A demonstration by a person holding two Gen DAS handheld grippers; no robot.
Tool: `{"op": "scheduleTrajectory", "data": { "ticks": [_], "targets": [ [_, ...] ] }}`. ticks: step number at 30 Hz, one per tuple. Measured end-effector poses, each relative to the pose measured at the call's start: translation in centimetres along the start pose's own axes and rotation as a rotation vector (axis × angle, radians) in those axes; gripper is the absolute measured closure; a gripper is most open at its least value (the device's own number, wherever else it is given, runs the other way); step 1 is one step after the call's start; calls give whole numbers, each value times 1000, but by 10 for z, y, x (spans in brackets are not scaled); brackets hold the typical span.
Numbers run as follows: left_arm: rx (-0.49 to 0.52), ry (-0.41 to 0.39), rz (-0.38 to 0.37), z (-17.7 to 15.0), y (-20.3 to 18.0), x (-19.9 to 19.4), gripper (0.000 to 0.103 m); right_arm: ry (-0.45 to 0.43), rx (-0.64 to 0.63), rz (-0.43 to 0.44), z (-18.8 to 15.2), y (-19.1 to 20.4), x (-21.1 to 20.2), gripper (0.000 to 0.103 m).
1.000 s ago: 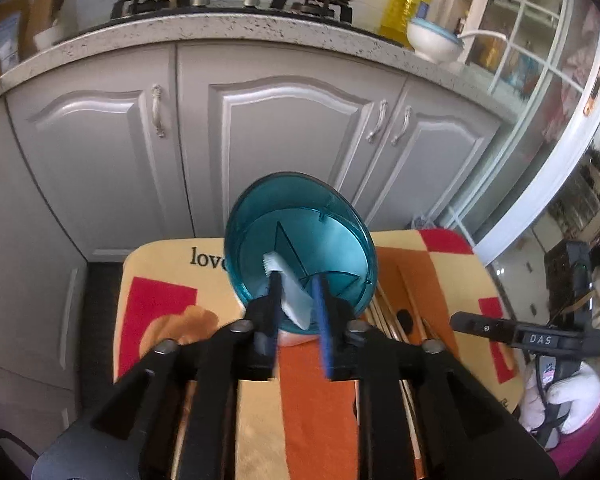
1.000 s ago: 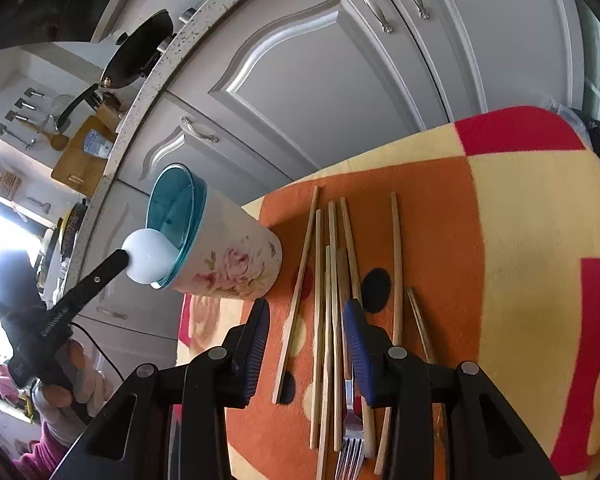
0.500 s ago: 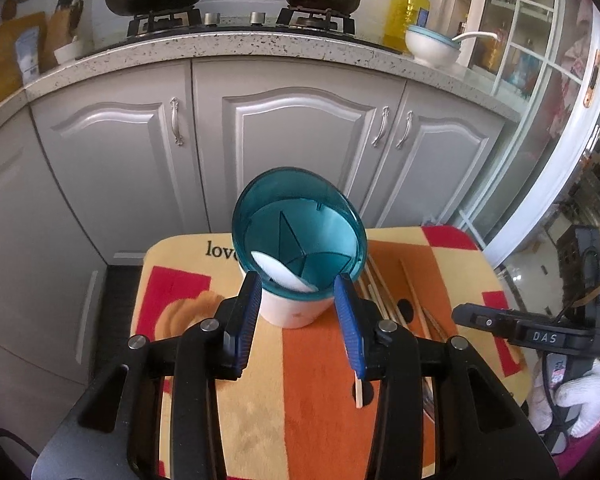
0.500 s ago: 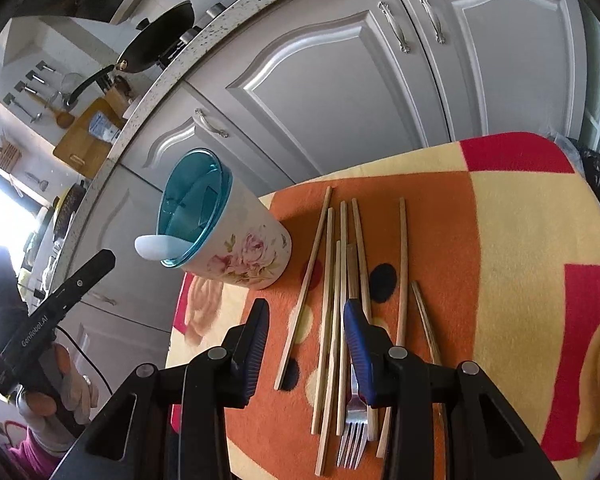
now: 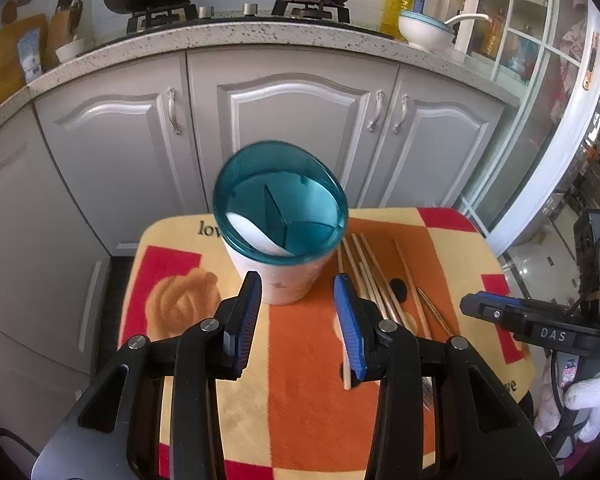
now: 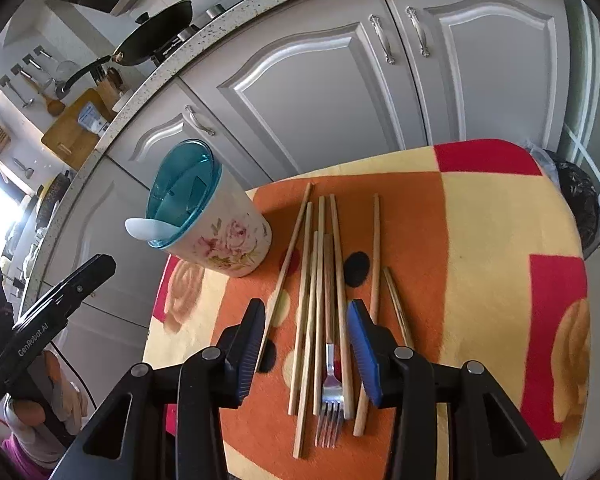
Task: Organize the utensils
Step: 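Move the left gripper back over the chopsticks beside the holder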
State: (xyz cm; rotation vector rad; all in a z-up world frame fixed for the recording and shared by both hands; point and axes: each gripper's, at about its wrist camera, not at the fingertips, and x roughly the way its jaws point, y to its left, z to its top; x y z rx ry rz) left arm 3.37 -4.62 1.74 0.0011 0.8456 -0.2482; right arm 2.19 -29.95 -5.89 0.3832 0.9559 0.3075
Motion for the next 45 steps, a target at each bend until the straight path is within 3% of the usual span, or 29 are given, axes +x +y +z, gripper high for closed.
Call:
{"op": "scheduleTrajectory", "data": {
  "ticks": [15,23,30,33,35,39,45],
  "targets": [
    [-7,156,-82,-47,-20,55,66,56,-11,-81,-14,-28,14,61],
    [-16,223,-44,-63,-23,102,66,85,-93,-92,-14,-18,41,69],
    [-3,266,-25,-62,-35,132,66,105,-99,-160,16,-25,80,72],
    [-26,292,-39,-64,-33,141,78,108,-100,-188,30,-28,96,77],
    [-20,279,-45,-63,-34,142,95,114,-99,-199,36,-30,104,81],
    [-3,299,-69,-65,-35,140,99,123,-109,-217,47,-34,119,95],
    [31,355,-128,-83,-19,111,99,141,-110,-123,37,-28,95,97]
  ]
}}
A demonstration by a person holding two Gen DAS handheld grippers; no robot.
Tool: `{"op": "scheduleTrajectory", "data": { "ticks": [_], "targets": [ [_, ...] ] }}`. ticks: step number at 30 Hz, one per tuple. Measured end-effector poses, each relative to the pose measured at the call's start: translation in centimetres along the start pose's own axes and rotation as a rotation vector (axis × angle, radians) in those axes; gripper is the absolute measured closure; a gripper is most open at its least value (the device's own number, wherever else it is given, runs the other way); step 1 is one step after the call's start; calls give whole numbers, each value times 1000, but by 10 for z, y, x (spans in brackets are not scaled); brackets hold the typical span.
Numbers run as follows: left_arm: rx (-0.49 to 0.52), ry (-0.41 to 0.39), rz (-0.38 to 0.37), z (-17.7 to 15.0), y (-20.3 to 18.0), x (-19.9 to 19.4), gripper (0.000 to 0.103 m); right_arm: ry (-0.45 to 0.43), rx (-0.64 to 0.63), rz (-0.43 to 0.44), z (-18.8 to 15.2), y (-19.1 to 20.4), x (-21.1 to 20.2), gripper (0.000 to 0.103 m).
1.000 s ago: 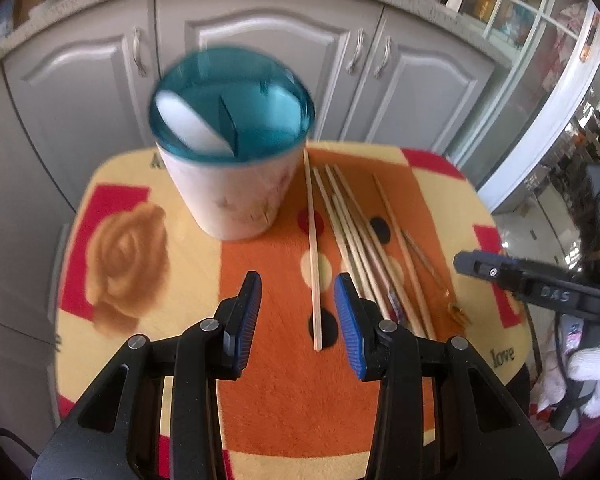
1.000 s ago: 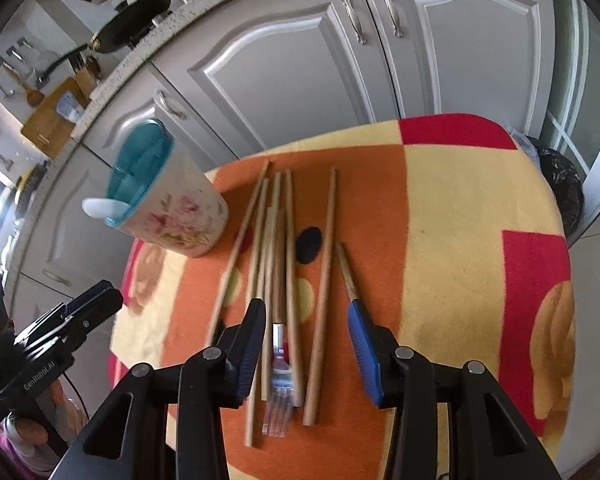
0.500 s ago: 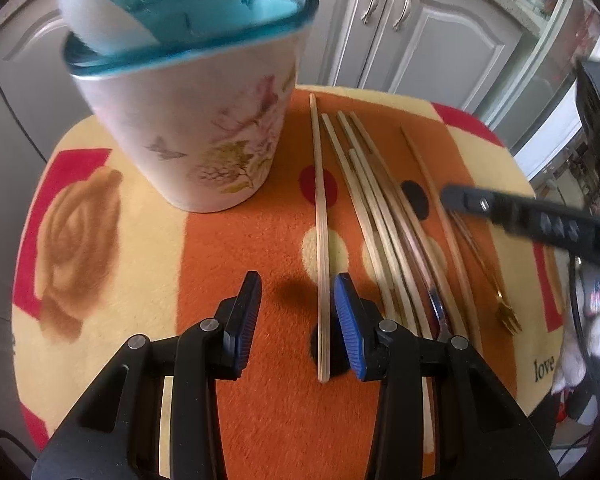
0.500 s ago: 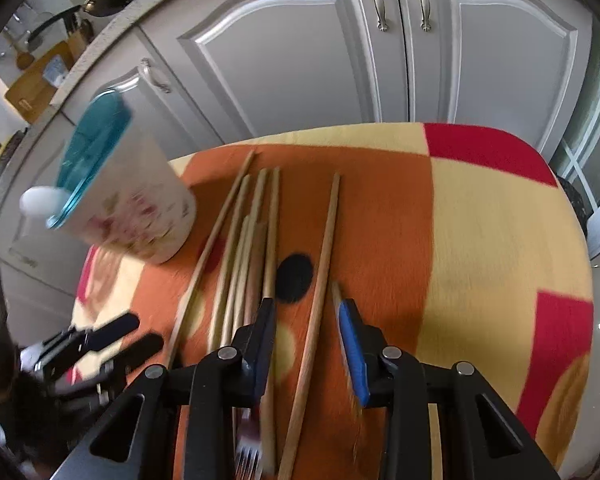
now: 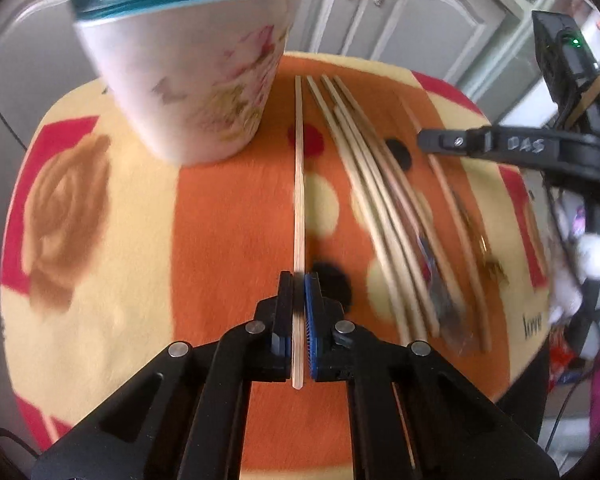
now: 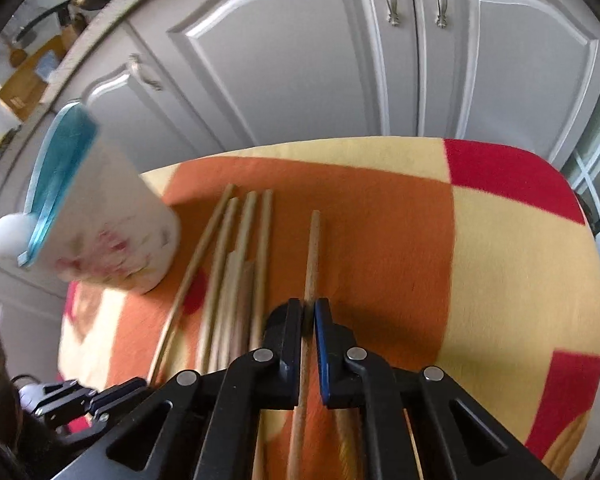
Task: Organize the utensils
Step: 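Move the left gripper back over the chopsticks beside the holder, then close the left gripper on a single wooden chopstick and lift it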
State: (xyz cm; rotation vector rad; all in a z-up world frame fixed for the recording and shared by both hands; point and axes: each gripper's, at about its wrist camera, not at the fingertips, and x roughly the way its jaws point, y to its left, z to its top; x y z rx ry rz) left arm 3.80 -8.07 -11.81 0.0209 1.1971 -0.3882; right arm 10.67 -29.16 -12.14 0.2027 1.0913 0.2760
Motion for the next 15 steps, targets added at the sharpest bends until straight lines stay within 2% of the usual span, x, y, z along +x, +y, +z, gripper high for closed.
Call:
{"op": "scheduleTrajectory", "data": {
  "ticks": [3,8,10,12,13,15],
  "targets": [
    [53,44,-9,-26,3,-14,99,17,-6,61,-21,4,-17,97],
    [99,134,-53,-56,4,-23,99,74,-34,71,-58,6,-25,97],
    [107,137,-50,-60,4,-26,99,93,-35,47,-68,3,-24,97],
    [109,107,-61,-54,4,-31,98,115,-38,6,-75,0,-21,97],
    [106,97,-65,-52,5,-33,95,121,-34,-1,-75,-1,-20,97],
    [84,67,-79,-42,8,-37,80,113,-16,-8,-74,-4,-20,97]
  ]
}}
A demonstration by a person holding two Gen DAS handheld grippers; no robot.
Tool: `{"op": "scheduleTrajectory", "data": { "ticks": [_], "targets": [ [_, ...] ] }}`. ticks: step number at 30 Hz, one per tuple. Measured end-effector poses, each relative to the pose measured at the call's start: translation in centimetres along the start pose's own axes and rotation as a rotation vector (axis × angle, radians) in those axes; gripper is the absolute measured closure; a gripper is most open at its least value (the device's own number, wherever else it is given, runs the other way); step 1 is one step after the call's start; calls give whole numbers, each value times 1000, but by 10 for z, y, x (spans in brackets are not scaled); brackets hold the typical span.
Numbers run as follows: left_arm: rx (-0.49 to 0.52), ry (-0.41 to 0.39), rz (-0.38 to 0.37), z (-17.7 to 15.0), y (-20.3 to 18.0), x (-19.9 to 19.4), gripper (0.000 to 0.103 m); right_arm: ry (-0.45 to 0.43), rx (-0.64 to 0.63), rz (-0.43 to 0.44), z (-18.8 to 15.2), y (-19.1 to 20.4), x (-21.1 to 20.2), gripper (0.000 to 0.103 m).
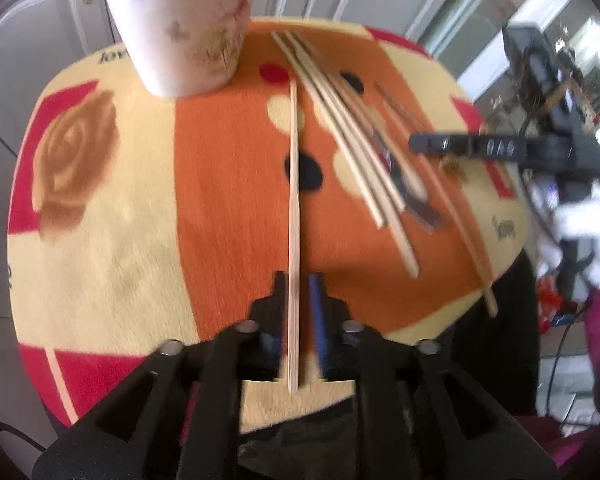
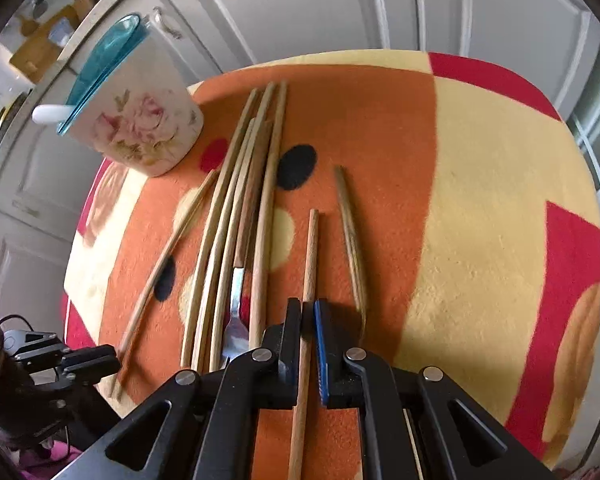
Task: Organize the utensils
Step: 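Close the left gripper on a single wooden chopstick and lift it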
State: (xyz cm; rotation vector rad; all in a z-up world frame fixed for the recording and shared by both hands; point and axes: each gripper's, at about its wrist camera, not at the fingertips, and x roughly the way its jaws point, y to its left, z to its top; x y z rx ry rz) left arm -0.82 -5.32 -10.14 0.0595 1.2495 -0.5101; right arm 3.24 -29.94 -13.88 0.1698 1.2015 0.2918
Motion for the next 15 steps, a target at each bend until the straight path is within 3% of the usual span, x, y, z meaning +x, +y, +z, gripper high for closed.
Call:
{"op": "scheduleTrajectory", "data": {
  "ticks": [1,2,10,15],
  "targets": [
    [-16,-27,-5,7,3,-3,67,-6,1,-6,1,0,-1,97],
    [-24,-46,-5,12,3,-4,63,-11,-4,-19,3,0,-2,97],
    [-32,-120,107,60,-5,21,63,-17,-17,-67,22,6,4,97],
    [20,-94,188,87,-19,52,63,-28,-10,-57,25,8,9,97]
  ]
}}
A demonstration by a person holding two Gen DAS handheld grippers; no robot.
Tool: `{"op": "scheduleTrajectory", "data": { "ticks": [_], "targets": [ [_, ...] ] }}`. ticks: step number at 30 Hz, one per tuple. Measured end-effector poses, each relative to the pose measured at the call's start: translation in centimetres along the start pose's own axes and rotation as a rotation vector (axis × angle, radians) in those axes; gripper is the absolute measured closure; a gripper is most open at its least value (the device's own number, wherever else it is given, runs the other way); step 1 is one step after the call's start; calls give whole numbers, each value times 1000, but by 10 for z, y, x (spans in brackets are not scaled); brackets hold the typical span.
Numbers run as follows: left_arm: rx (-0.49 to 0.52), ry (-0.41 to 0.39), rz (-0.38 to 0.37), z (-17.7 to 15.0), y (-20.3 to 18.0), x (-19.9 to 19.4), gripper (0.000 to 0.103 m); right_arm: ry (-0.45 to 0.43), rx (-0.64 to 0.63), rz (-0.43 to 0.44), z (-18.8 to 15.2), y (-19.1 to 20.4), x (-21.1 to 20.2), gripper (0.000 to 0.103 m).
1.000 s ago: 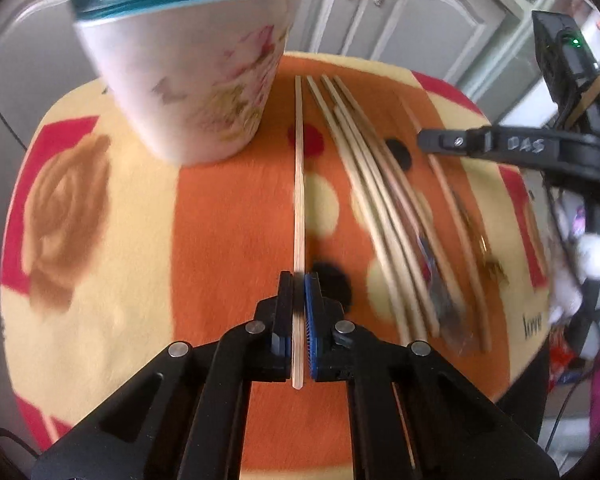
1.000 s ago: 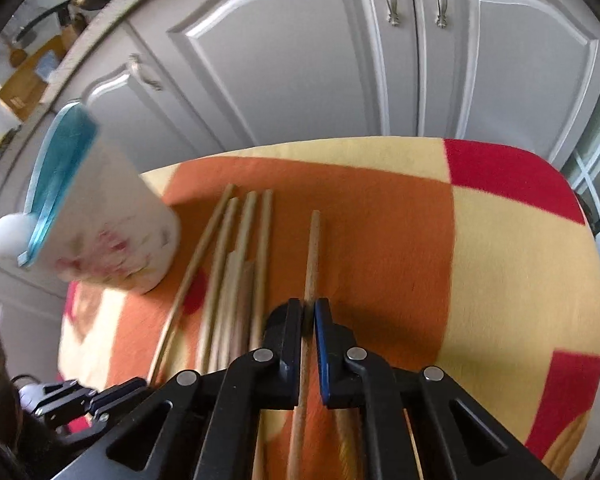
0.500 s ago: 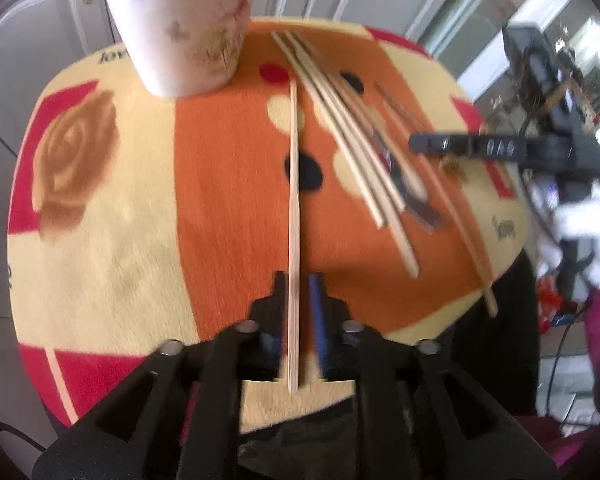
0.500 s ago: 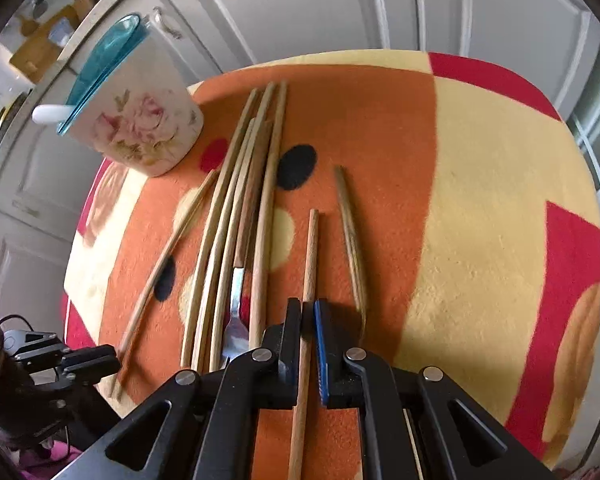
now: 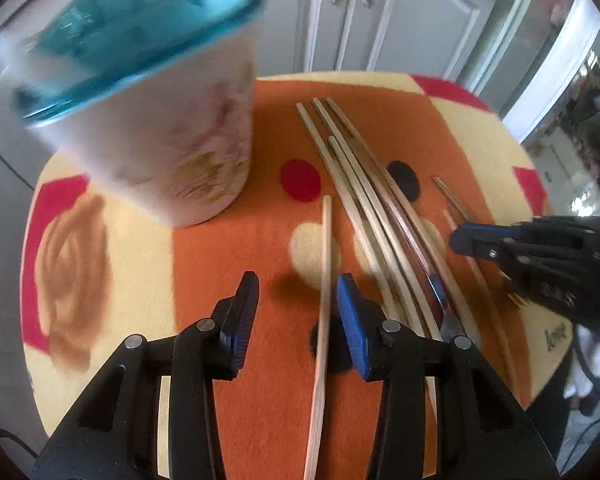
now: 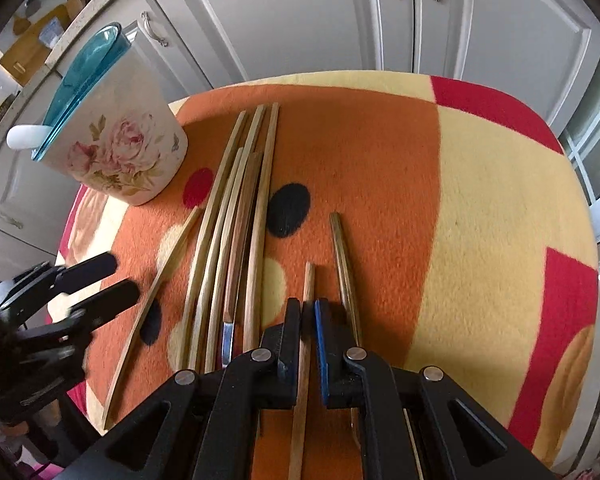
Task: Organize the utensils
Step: 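Close the left gripper on a single wooden chopstick and lift it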
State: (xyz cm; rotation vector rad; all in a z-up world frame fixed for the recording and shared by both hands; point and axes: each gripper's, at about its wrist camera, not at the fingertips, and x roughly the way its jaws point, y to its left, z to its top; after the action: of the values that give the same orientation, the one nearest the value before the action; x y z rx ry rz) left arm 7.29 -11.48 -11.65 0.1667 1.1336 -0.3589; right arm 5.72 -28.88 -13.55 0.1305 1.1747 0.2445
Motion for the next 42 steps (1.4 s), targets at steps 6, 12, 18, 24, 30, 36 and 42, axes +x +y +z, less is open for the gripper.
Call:
{"op": "scheduleTrajectory", "data": {
  "ticks": [6,12,18,24,30,36,42],
  "targets": [
    [41,14,7,6,-9,10,99,-20,-14,29,-3,-2,-4,97],
    [-23,3,-112,3,8,-19,100,-114,-23,105,-5,3,-46,97],
    [-50,-52,-125,2,25,-50,100,-84,-64,77,-4,9,-55,97],
    [-48,-85,-132,-8,27,-72,100,13,-78,-28,-6,12,-14,97],
    [-67,-93,-138,-11,34,-81,100,27,-108,-82,0,15,3,97],
    [-80,-95,-144,-13,36,-84,100,21,-94,-49,1,7,-1,97],
    [-94,-99,-161,-17,40,-90,100,-23,-94,-25,-2,10,-15,97]
  ]
}}
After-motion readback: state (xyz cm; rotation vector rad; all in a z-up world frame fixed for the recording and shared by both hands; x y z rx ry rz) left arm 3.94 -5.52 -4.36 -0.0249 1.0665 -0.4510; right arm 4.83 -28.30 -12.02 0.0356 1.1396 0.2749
